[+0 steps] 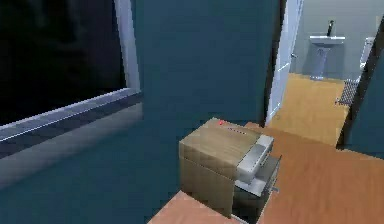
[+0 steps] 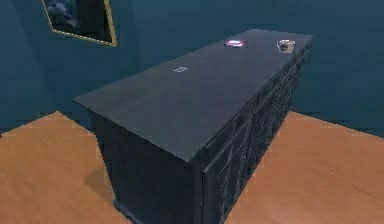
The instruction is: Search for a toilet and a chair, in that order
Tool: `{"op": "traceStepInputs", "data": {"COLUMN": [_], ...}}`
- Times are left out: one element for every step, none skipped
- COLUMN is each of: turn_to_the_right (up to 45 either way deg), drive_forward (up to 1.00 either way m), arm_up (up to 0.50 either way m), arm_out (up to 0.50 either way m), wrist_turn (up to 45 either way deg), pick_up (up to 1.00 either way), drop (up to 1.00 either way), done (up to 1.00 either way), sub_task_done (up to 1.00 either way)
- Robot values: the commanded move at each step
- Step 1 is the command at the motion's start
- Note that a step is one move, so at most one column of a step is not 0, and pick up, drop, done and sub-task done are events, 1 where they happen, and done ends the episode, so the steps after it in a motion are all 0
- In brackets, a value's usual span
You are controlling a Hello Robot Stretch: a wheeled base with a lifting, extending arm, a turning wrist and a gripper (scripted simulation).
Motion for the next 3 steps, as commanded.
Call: {"op": "traceStepInputs", "data": {"turn_to_the_right": [30.0,0.0,24.0], "drive_forward": [0.00,1.00,0.00], "arm_up": [0.00,0.00,0.00], "arm_out": [0.00,0.00,0.00], "wrist_turn": [0.0,0.0,0.0], "pick_up": [0.00,0.00,0.00], "drop": [0.00,0.00,0.00], "done": [0.00,0.00,0.00], "sub_task_done": [0.00,0.00,0.00]}}
